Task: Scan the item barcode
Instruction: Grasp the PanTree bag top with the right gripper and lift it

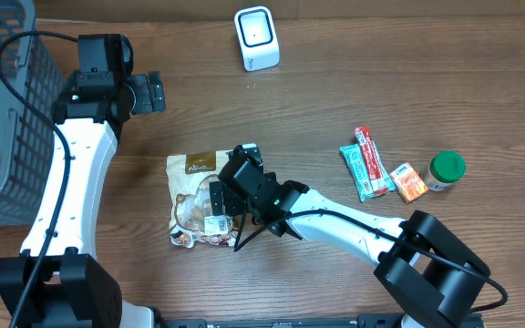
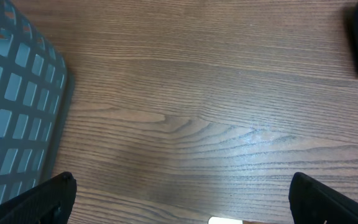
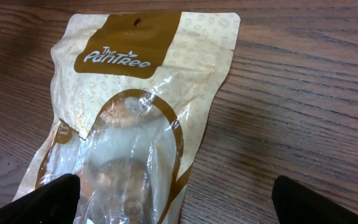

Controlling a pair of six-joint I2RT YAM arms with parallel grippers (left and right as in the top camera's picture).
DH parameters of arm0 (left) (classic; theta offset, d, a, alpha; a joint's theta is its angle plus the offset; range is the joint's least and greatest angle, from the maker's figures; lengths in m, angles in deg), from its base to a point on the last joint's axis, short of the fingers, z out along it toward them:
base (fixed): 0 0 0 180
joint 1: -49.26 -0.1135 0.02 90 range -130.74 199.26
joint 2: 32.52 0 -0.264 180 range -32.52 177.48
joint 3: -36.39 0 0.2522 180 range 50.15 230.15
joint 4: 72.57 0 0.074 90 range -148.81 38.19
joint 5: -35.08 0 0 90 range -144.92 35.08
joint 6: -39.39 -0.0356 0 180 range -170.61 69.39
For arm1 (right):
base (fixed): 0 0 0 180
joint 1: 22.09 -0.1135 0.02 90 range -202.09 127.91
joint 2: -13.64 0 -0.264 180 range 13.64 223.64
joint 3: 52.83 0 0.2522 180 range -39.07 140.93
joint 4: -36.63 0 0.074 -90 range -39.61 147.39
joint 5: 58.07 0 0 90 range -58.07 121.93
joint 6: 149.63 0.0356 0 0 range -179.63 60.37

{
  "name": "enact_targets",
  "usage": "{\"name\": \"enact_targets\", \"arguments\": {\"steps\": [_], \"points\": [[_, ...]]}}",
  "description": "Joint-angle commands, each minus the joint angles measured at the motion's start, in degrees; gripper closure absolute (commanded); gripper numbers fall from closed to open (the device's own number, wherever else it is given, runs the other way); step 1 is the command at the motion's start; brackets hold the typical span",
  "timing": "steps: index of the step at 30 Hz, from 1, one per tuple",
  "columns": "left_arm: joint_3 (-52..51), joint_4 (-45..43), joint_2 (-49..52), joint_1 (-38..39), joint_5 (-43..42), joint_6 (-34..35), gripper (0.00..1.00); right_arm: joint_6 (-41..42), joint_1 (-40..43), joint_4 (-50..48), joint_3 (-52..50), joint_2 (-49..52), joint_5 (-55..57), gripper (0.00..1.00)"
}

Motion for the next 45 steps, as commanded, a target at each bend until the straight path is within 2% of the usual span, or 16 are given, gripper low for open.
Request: {"name": "enact_targets", "arguments": {"steps": [1,38,45], "points": [[0.1,-0.1,0.0,-0.1,0.7,0.4,0.00,0.4,0.2,-0.2,-0.2,-0.1,0.8,0.00],[0.1,-0.1,0.0,-0.1,0.6,0.4,0.00,0.4,0.2,-0.7,-0.2,-0.1,0.8,0.00],[0.1,-0.1,0.0,-0.1,0.7,0.4,0.00,0.4,0.2,-12.2,-0.2,-0.1,0.8,0.00]]}}
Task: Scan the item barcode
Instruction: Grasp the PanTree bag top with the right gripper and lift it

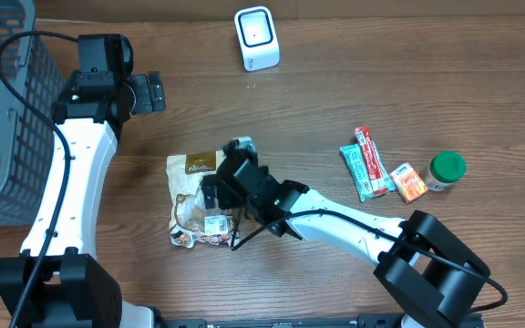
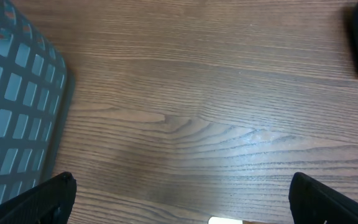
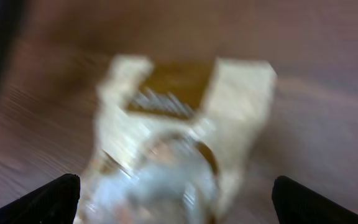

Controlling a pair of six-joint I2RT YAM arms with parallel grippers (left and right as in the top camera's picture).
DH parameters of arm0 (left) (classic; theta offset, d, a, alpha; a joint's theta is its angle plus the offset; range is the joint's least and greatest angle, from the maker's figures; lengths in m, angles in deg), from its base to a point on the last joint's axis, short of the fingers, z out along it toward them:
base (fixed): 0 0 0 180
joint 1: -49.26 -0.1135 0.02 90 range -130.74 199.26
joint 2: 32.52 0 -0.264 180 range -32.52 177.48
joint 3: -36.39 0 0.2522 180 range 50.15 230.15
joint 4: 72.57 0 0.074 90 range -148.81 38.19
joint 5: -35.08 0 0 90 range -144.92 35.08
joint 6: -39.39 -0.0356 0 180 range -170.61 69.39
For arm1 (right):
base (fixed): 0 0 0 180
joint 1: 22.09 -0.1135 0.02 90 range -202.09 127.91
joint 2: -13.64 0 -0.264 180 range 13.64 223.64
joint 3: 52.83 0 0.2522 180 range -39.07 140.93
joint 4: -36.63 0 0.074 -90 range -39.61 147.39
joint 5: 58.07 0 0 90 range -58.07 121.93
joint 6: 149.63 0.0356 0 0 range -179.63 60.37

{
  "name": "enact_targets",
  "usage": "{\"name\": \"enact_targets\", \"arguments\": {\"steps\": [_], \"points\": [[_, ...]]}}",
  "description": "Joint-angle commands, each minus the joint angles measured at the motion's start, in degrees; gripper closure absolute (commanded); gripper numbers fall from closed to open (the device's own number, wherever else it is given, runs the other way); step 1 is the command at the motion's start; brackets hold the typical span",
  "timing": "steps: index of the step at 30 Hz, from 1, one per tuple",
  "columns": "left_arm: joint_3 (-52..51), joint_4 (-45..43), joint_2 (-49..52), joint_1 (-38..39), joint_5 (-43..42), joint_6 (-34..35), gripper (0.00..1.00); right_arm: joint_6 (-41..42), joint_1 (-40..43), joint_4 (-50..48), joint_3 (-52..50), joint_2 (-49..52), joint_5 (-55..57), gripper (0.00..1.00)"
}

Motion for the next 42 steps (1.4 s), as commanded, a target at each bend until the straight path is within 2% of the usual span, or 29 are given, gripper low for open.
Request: {"name": "enact_targets", "arguments": {"steps": [1,7,8,9,10,12,13,16,19,21,24,31,35,42], "points": [[0.1,-0.1,0.0,-0.1,0.6,0.4,0.00,0.4,0.2,-3.5,0.0,-0.1,0.8,0.00],[0.1,-0.1,0.0,-0.1,0.7,0.4,0.00,-0.7,0.2,-7.7,0.0,-0.1,-4.6,0.00],[0.1,-0.1,0.0,-0.1,0.6,0.4,0.00,-4.7,0.2,-9.1,0.0,-0.1,-5.2,0.07],[0.1,-0.1,0.0,-0.1,0.6,0.4,0.00,-6.5,0.2,-10.8,0.0,-0.1,-5.3,0.26],[0.1,-0.1,0.0,-0.1,0.6,0.4,0.00,-8.6,0.2,-12.5,0.1,-0.1,-5.6,0.39],[0.1,-0.1,0.0,-0.1,0.6,0.4,0.00,-12.2,0.7,-11.7,1.8,0.0,-7.0,0.52],[0.1,-0.1,0.0,-0.1,0.6,0.4,0.00,-12.1,1.6,-7.9,4.3,0.1,-8.9,0.63],[0.1,-0.1,0.0,-0.1,0.6,0.4,0.00,-11.1,4.6,5.8,13.2,1.9,-15.2,0.77],[0.1,-0.1,0.0,-0.1,0.6,0.4,0.00,-13.6,7.1,17.3,22.7,5.4,-20.9,0.82],[0.1,-0.1,0.0,-0.1,0.6,0.4,0.00,-15.3,7.8,20.8,26.6,7.6,-25.1,0.84],[0.1,-0.1,0.0,-0.1,0.7,0.4,0.00,-15.6,7.6,20.9,27.1,9.6,-28.2,0.88],[0.1,-0.1,0.0,-0.1,0.7,0.4,0.00,-15.6,3.7,18.7,27.0,16.5,-28.1,0.90],[0.1,-0.1,0.0,-0.1,0.7,0.4,0.00,-15.6,1.6,16.7,27.0,19.8,-23.6,0.91],[0.1,-0.1,0.0,-0.1,0.6,0.4,0.00,-14.1,2.1,21.0,27.0,20.1,-10.3,0.91]]}}
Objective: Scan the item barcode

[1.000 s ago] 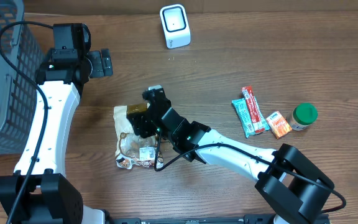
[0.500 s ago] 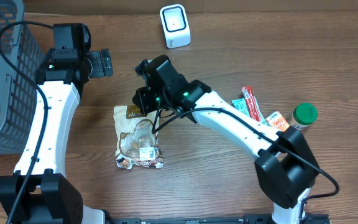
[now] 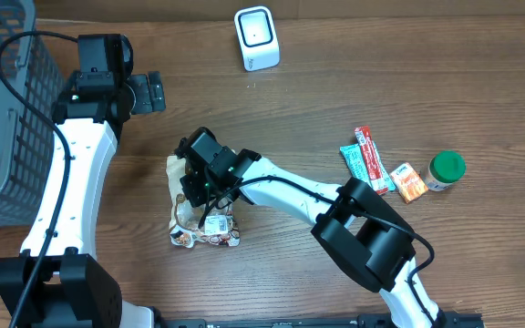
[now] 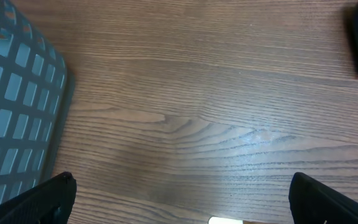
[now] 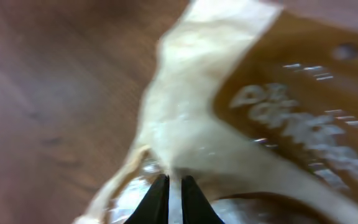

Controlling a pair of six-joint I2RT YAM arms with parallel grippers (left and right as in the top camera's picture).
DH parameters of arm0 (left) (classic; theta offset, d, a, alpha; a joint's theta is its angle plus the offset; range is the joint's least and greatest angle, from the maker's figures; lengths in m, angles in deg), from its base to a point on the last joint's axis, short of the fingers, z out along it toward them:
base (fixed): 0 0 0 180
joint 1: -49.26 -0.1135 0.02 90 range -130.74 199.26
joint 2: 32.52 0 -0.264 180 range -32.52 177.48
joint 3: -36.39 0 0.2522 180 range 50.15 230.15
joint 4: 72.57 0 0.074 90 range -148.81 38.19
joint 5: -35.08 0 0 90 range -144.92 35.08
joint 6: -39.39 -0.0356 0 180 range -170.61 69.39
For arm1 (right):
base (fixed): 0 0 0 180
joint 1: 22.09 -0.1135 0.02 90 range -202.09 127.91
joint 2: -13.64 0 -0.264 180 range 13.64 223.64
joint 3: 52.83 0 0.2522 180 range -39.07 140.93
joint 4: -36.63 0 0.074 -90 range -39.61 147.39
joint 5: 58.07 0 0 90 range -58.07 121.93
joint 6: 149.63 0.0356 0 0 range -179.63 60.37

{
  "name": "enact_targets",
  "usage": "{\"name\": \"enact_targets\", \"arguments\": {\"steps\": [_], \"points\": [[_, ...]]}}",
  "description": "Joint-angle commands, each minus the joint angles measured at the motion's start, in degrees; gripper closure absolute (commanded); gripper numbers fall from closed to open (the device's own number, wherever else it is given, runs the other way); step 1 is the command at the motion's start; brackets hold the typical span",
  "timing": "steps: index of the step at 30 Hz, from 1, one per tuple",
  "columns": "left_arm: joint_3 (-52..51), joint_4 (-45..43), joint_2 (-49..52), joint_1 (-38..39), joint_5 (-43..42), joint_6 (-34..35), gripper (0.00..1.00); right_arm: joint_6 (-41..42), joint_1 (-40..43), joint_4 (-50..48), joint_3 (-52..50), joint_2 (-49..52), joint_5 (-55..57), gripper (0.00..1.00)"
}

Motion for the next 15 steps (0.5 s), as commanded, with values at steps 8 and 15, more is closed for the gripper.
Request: {"name": "enact_targets", "arguments": {"steps": [8,15], "points": [[0.1,-0.1,0.0,-0.1,0.6,0.4,0.00,10.8,6.4,15.7,0.6,-0.5,16.7,0.96],[0.1,-0.1,0.0,-0.1,0.6,0.4,0.00,21.2,10.7,26.5,0.6,-0.8,6.8,0.96]]}}
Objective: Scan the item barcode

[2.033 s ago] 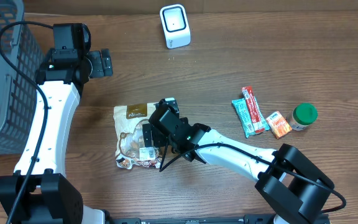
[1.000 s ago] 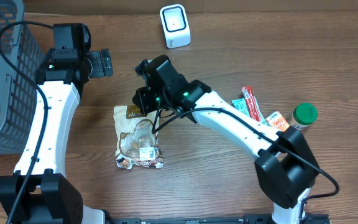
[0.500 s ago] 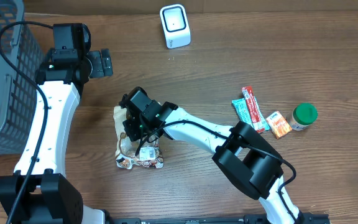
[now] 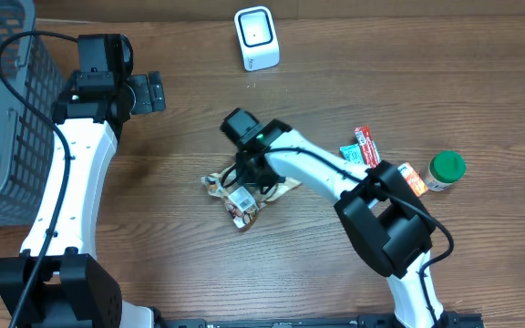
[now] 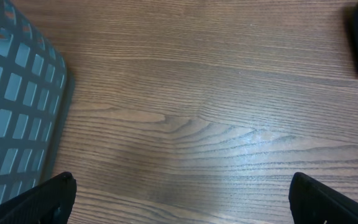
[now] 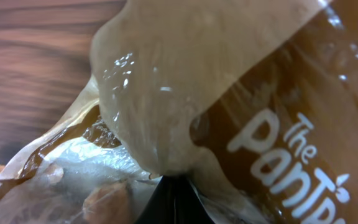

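The tan-and-brown Pantree snack bag hangs bunched under my right gripper near the table's middle, a white label on its lower part. In the right wrist view the right gripper is shut, pinching a fold of the bag. I cannot tell whether the bag touches the table. The white scanner stands at the back centre; its dark edge shows in the left wrist view. My left gripper stays open at the far left over bare wood, holding nothing.
A grey mesh basket fills the left edge, also seen in the left wrist view. Snack bars, an orange packet and a green-lidded jar lie at the right.
The bag lay flat at centre-left with my right gripper shut on its top edge; now it is bunched up and farther right, still gripped. The left arm is unchanged.
My right gripper was open over the flat bag. Then it was open over the bag's upper part. Then it was shut on the bag's top left edge, and now it holds the crumpled bag nearer the table's middle. The left arm never moved.
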Controlling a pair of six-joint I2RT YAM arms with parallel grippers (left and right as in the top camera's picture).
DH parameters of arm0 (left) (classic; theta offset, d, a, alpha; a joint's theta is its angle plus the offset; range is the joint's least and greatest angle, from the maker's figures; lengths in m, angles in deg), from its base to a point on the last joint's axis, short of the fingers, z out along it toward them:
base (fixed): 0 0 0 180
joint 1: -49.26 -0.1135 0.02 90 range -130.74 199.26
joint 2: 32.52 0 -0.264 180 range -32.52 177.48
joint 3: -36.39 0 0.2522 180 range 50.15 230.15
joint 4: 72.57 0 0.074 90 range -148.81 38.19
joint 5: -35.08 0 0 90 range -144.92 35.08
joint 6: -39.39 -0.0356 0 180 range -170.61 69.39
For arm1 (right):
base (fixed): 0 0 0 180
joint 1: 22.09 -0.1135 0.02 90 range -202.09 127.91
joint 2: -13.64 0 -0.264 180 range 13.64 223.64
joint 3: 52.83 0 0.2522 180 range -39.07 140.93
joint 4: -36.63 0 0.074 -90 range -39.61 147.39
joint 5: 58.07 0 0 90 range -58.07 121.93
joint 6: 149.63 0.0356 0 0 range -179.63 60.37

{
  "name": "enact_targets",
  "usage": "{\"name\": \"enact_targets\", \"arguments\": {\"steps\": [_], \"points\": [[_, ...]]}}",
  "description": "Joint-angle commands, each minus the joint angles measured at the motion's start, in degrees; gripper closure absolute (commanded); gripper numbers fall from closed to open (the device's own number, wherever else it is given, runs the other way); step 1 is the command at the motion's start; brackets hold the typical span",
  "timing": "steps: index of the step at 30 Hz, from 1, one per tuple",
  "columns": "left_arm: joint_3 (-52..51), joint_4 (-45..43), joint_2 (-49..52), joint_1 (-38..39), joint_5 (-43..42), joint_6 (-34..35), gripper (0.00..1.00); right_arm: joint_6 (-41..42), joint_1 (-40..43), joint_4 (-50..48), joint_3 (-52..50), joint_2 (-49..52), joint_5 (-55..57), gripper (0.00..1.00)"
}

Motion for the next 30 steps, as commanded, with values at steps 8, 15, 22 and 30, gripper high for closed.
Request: {"name": "enact_targets", "arguments": {"steps": [8,15,22,30], "points": [[0.1,-0.1,0.0,-0.1,0.6,0.4,0.00,4.9,1.2,3.7,0.8,-0.5,-18.1,0.96],[0.1,-0.1,0.0,-0.1,0.6,0.3,0.00,3.0,2.0,10.8,4.6,-5.7,-10.2,0.96],[0.1,-0.1,0.0,-0.1,0.6,0.4,0.00,3.4,-1.2,15.5,1.8,-5.5,-5.6,0.96],[0.1,-0.1,0.0,-0.1,0.6,0.4,0.00,4.4,-8.2,8.7,-6.3,-5.4,-3.8,0.95]]}}
